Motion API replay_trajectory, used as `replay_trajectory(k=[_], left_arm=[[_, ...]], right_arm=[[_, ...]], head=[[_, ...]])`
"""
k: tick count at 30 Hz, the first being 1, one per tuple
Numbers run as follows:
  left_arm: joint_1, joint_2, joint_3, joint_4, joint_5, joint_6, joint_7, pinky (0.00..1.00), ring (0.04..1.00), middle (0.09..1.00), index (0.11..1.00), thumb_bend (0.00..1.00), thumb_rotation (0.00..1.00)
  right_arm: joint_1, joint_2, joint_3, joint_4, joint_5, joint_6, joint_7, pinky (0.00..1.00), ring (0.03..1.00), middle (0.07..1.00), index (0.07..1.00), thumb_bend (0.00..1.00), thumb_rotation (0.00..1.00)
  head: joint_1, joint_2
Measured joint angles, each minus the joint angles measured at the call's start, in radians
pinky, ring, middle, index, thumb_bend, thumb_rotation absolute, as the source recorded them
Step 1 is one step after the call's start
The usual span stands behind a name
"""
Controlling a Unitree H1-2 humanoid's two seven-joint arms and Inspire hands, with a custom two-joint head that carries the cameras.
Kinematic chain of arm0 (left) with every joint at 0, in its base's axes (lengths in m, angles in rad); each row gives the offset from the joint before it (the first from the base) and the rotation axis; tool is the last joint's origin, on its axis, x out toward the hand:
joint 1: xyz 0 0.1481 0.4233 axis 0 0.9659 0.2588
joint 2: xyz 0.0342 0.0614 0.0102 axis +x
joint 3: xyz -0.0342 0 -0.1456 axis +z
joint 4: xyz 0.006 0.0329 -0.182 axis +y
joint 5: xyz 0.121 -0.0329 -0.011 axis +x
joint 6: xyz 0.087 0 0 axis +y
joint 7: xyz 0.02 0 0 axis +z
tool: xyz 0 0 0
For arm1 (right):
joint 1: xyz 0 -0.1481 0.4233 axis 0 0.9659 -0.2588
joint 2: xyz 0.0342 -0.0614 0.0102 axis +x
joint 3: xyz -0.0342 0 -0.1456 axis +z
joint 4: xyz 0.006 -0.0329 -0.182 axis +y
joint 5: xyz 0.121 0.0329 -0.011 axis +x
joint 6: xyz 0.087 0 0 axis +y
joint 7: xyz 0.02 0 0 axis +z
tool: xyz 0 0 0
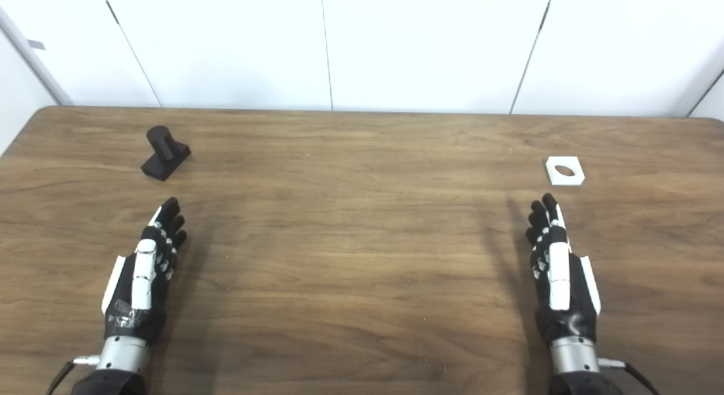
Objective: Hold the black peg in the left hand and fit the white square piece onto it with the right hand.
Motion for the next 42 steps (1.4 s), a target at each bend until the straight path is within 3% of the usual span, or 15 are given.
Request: replay_trajectory(k=[10, 28, 32, 42], left_arm=[[0.000, 0.001, 0.000, 0.000, 0.002, 0.000, -0.001, 1.00, 1.000, 1.000, 0.981, 0.39, 0.97], [0.005, -0.013, -0.028, 0.010, 0.052, -0.025, 0.026, 1.00, 0.993, 0.982, 0.952, 0.39, 0.92], [0.005, -0.015, -0.042, 0.020, 0.059, -0.047, 0.035, 1.00, 0.996, 0.983, 0.951, 0.38, 0.93], [0.003, -0.017, -0.051, 0.031, 0.086, -0.059, 0.042, 1.00, 0.991, 0.976, 0.940, 0.38, 0.91]], right_arm=[[0.000, 0.000, 0.000, 0.000, 0.003, 0.000, -0.002, 1.00, 0.978, 0.969, 0.977, 0.48, 1.00], [0.001, -0.015, -0.003, 0.012, 0.041, -0.009, 0.020, 1.00, 1.000, 0.998, 1.000, 0.50, 1.00], [0.000, -0.016, -0.005, 0.016, 0.057, -0.012, 0.024, 1.00, 1.000, 1.000, 1.000, 0.52, 1.00], [-0.004, -0.021, -0.007, 0.027, 0.070, -0.031, 0.028, 1.00, 0.993, 0.995, 0.990, 0.53, 1.00]], head=[[0.005, -0.005], [0.212, -0.158], [0.227, -0.178], [0.233, -0.184]])
